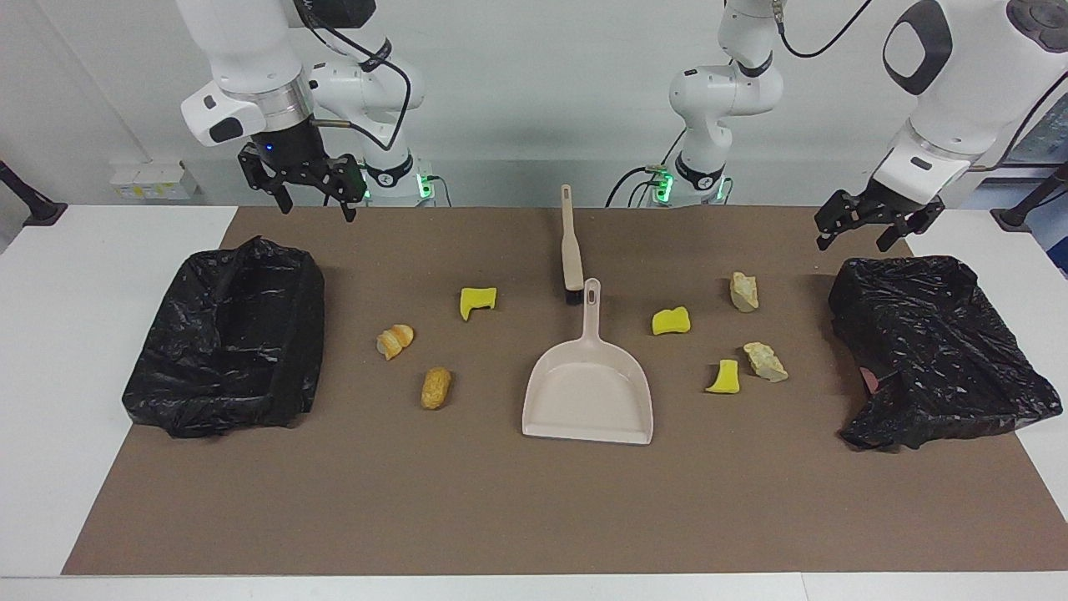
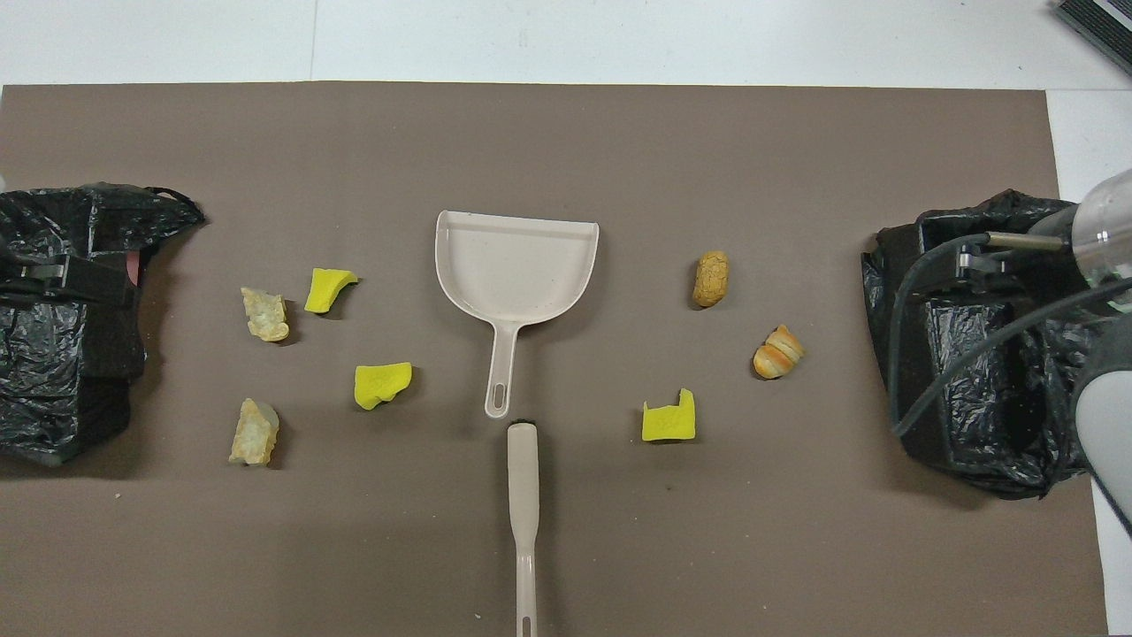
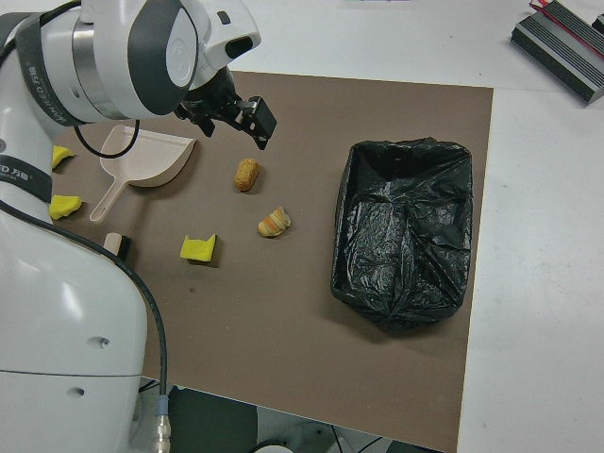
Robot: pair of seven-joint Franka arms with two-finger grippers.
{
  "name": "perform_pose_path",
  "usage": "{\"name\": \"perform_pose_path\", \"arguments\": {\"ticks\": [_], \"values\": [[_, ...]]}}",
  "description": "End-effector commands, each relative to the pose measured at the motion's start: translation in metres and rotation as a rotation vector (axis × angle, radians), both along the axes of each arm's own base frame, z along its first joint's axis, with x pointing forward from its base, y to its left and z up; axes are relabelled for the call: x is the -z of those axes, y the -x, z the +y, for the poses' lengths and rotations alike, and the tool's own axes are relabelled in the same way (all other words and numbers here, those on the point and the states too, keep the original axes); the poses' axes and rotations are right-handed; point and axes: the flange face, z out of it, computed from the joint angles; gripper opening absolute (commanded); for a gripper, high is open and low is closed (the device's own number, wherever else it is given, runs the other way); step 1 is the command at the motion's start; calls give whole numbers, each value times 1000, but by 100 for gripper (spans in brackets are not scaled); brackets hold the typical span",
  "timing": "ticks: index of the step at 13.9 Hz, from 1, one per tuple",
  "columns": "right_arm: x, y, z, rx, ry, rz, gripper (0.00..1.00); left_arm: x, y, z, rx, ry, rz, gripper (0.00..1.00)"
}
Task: Sweep and dump trash in bin
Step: 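Reach both grippers toward the beige dustpan and brush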
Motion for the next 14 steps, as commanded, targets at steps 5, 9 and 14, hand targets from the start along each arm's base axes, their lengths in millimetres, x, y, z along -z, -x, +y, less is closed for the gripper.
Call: {"name": "perform_pose_path", "arguments": {"ticks": [5,9,14], "values": [[0,2,-1,-17,-13,-16,100,-4,5,1,12,-15,7,100],[0,2,-1,-29,-12,-17,100,6,12,-4,26,-11,28,100],[10,-3,4,-56,-16,-38,100,26,15,-28,76,42,67,100]]}}
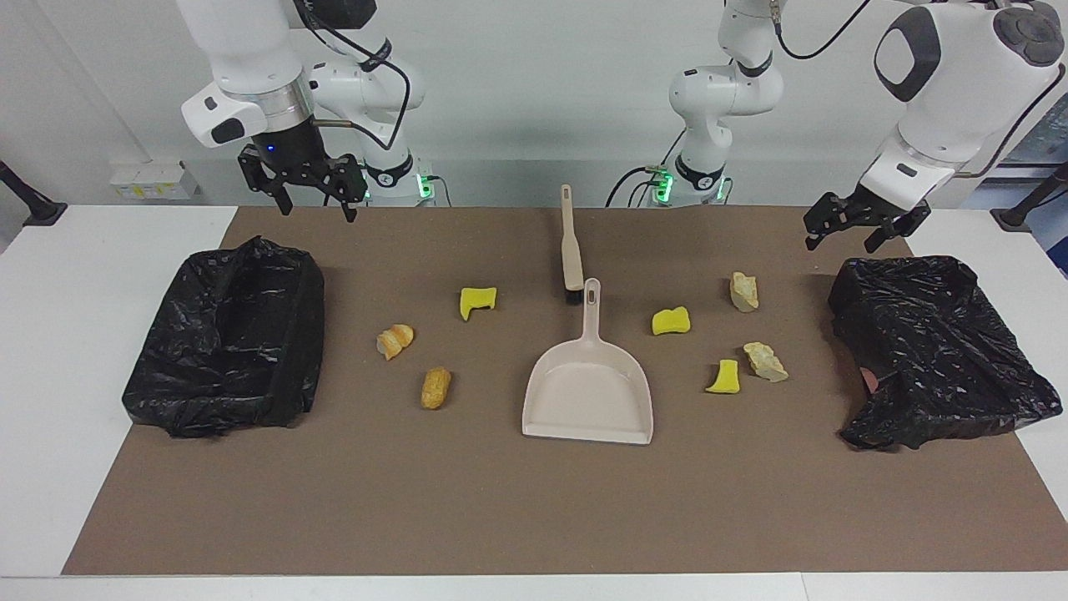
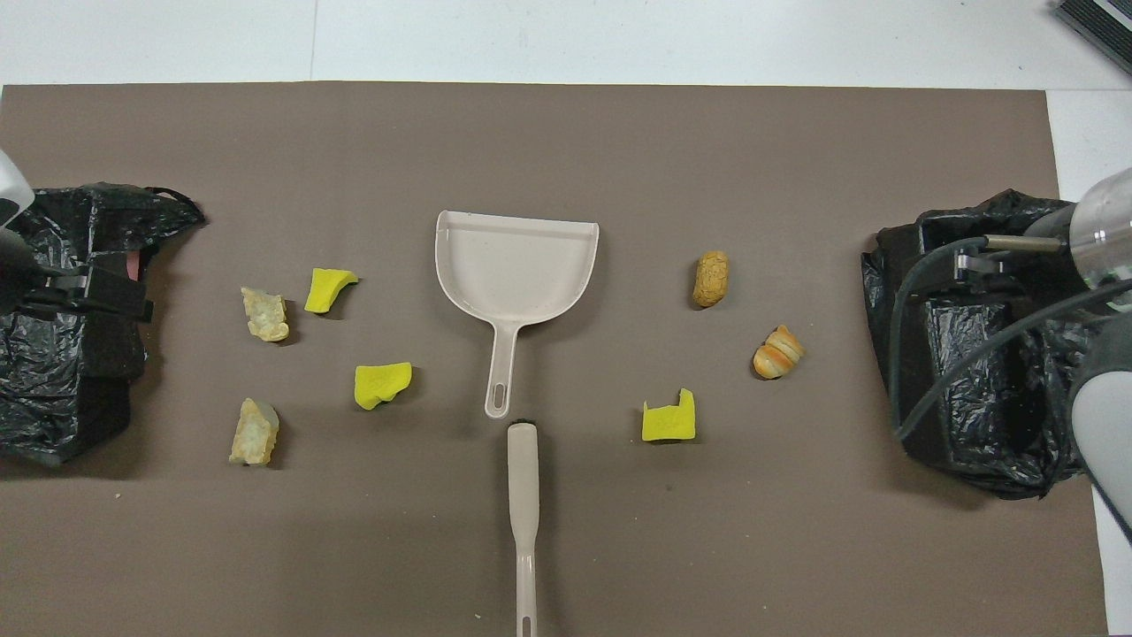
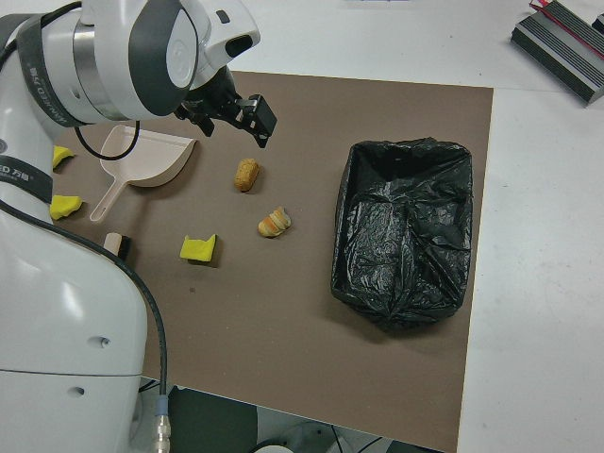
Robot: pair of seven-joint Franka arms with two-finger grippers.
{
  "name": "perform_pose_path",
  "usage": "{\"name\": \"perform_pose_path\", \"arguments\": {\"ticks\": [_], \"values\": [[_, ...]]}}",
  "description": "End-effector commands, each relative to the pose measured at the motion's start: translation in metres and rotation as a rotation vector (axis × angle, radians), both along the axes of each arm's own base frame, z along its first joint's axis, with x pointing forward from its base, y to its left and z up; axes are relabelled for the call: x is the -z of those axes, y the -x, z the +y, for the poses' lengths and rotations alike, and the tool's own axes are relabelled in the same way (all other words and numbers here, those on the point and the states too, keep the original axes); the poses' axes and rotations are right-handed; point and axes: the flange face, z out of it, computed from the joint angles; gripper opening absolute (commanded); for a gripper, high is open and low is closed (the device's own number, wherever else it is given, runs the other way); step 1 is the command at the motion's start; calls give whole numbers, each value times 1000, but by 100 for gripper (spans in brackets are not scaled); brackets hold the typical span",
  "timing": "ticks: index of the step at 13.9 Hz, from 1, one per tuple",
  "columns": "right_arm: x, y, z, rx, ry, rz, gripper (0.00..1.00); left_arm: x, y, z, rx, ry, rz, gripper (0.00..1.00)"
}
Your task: Sweep and dump trash in bin
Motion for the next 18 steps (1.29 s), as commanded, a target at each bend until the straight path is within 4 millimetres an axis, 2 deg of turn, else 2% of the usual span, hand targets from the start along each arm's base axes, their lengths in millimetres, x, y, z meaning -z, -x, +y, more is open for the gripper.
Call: {"name": "perform_pose_path", "arguments": {"ticks": [1,2,3,5,8,9,10,11,13,15,18], "values": [[15,-6,3,-4,-16,-25,100,14,12,-32,70,16,23,100],[21,-11,8,2,-20,-41,100,23,15,-53,99,16,27,100],[31,-16,20,-10,-23,-43,100,33,21,-62,109,14,34,100],[53,-28,52,18,-30,-43,100,51,41,-92,127,10,28,100],[90,-45,116,55,-44,-68,100,76,68,-133,92,-4,31,100],[111,-50,141,70,-50,-61,100,81,76,-142,77,-6,42,100],[131,-56,161,85,-42,-52,100,88,85,-159,69,4,48,100],[144,-67,179,90,-48,-69,100,95,93,-168,55,5,46,100],[167,-77,220,97,-63,-67,100,114,122,-194,63,0,38,100],[184,-75,257,137,-71,-54,100,135,150,-215,78,-6,34,100],[210,-61,311,161,-71,-29,100,176,190,-249,85,-7,10,100]]}}
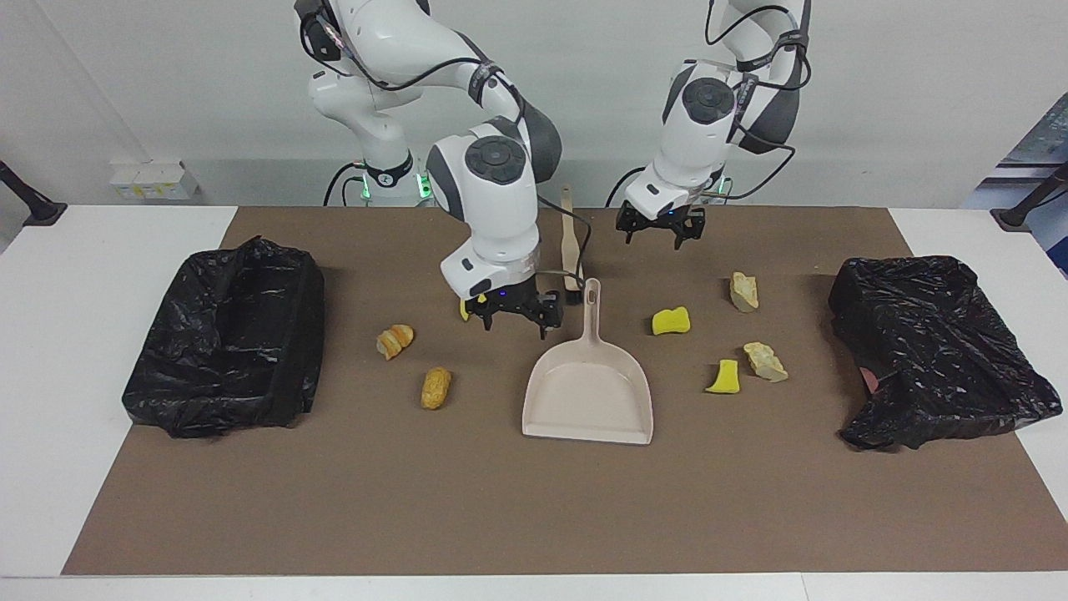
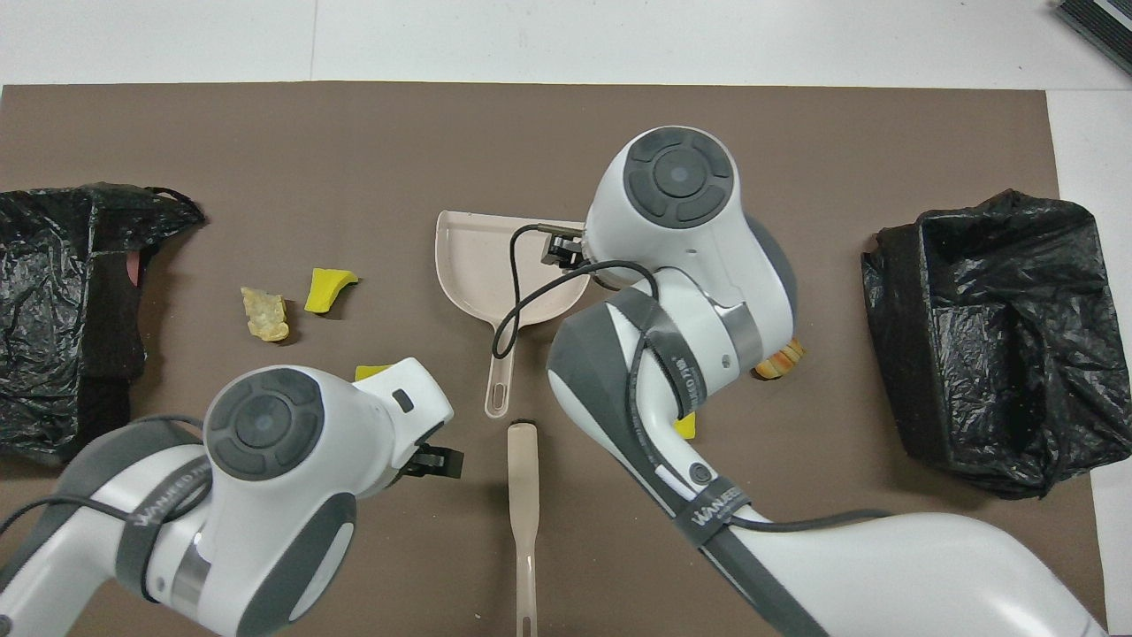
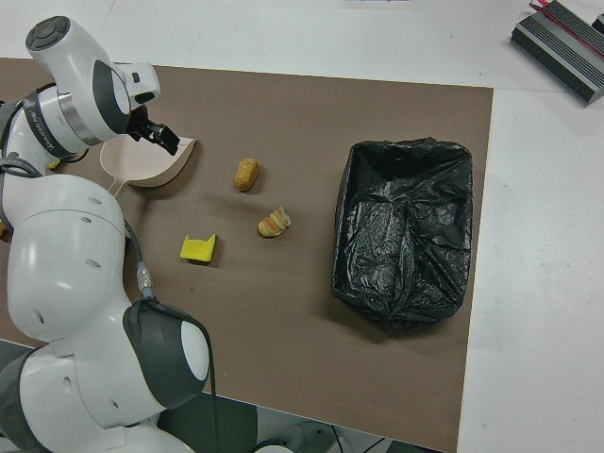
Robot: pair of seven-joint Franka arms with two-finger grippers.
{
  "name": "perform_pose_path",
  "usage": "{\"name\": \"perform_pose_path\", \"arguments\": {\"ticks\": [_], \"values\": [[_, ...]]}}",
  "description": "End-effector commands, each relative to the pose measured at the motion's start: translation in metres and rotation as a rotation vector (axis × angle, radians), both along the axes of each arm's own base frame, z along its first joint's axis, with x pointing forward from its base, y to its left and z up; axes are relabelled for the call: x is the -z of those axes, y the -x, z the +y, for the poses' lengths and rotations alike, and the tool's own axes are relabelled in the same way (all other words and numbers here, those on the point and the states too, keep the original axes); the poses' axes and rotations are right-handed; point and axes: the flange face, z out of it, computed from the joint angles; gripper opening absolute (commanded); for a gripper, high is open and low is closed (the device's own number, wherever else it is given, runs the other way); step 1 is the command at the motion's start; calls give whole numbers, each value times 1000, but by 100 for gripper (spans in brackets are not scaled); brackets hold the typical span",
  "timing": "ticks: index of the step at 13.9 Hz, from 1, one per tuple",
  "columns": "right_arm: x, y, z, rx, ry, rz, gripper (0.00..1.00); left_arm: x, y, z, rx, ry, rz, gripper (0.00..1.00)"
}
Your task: Sweep and dump trash in bin
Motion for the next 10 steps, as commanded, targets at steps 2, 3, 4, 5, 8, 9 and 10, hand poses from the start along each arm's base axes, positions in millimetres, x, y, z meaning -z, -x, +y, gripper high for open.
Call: {"name": "perform_pose_path", "arguments": {"ticks": [2,3,4,5,8,9,10], "values": [[25,16,60,22,9,24,100,40,60,-28,-19,24,-45,100],[29,27,74,21,8,37,100,49,75,-37,-13,21,-45,100],[35,32,81,19,11,56,100,57,91,-50,7,22,-48,100],[43,35,87,18,6,71,100,64,106,-60,-6,29,-60,100],[68,41,101,8,1,104,97,75,139,-92,-51,44,-79,100],[76,46,110,-6,-3,109,95,75,149,-100,-61,41,-76,100],[79,54,119,-22,-3,112,95,76,159,-105,-69,36,-72,100]]}}
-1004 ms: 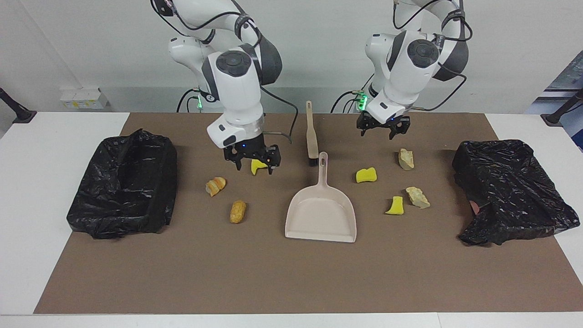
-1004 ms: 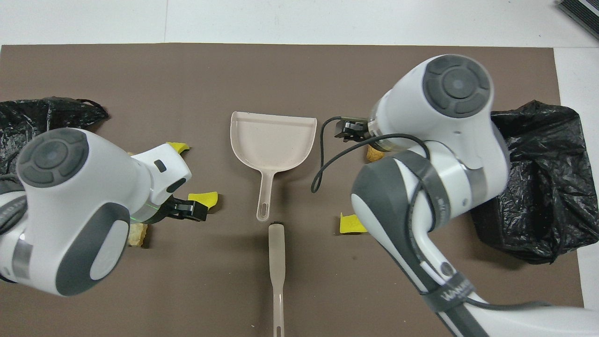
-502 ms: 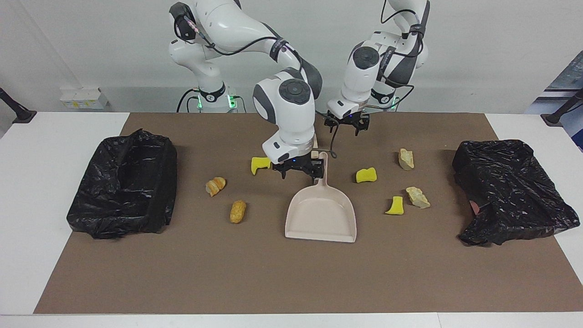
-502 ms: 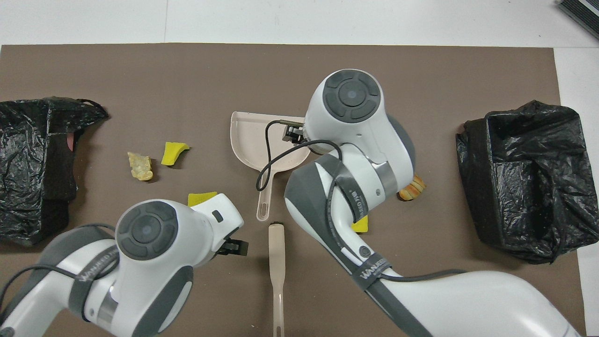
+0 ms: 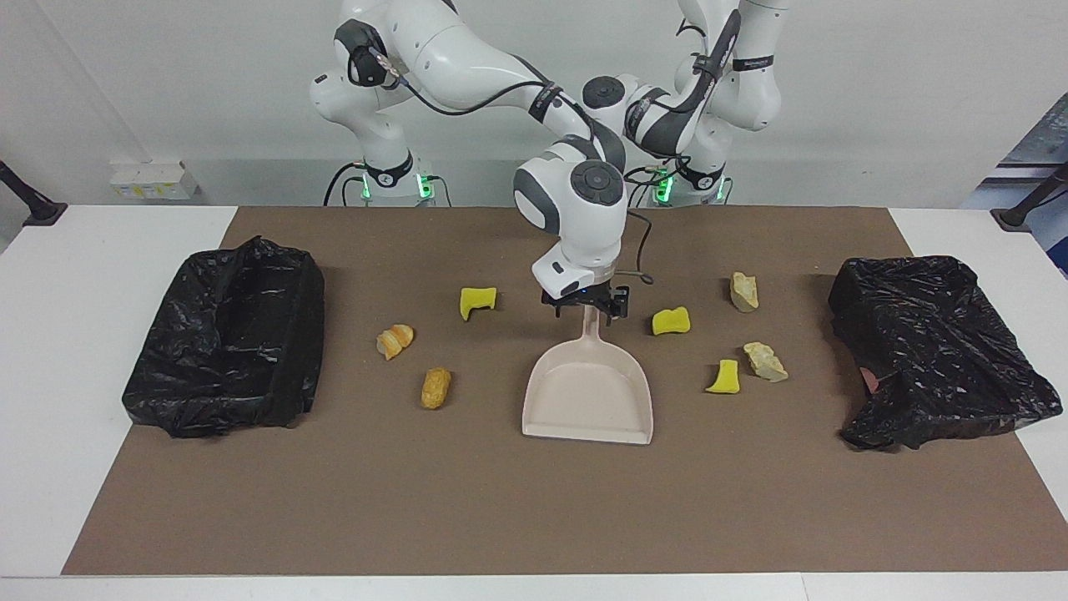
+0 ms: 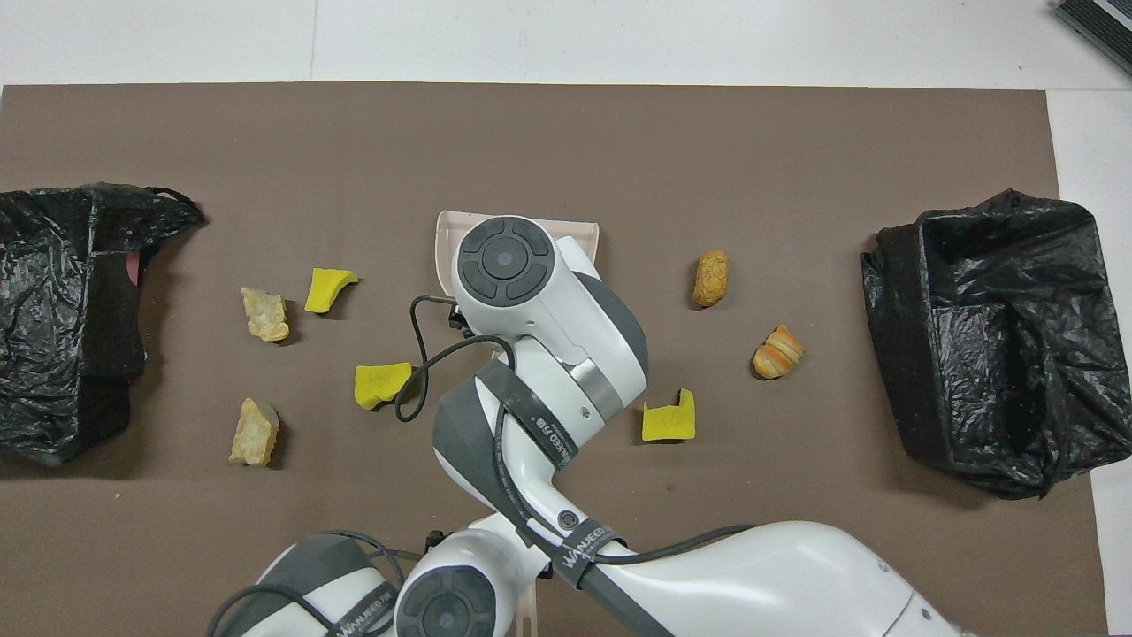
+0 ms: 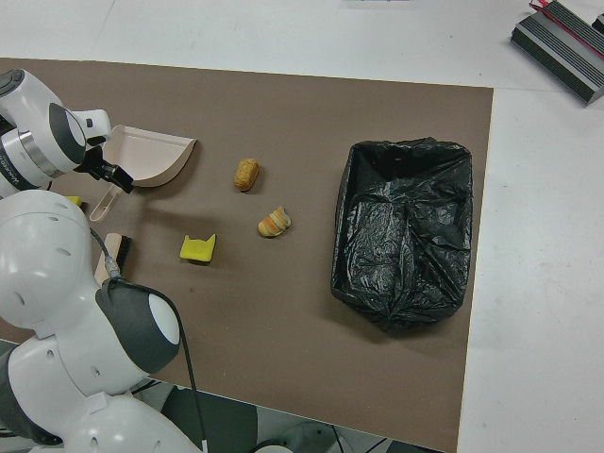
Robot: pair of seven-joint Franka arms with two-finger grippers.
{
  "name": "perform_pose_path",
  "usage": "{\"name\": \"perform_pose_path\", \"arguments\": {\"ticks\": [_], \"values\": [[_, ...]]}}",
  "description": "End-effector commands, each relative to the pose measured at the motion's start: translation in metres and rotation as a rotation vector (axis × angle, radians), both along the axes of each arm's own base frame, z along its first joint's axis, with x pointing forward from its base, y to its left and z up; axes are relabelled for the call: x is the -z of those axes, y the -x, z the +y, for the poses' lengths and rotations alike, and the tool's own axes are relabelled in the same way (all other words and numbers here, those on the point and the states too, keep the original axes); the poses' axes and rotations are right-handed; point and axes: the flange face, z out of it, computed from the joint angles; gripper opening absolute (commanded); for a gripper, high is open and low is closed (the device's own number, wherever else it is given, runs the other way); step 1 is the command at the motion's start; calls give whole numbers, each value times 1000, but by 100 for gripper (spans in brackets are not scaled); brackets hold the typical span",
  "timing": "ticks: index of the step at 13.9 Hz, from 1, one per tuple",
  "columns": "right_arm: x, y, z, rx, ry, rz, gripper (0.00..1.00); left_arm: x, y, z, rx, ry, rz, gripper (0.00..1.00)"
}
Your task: Sweep and dump trash in bin
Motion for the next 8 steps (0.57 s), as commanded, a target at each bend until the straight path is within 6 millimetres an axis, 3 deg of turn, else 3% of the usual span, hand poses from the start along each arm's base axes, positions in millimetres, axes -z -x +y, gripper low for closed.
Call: {"name": "perform_pose_path", "arguments": {"ticks": [1,3,6,8], "values": [[9,5,17,-4,-19,21,93,4,24,-7,-46,11,3,100],[5,10,22,1,-43,39,88,5,27,-8,-73,8,5,100],[15,15,19,-12,-37,62,70,14,26,-9,-79,-2,10,80],[21,20,17,-15,-35,83,65,20,21,-9,-88,2,7,59]]}}
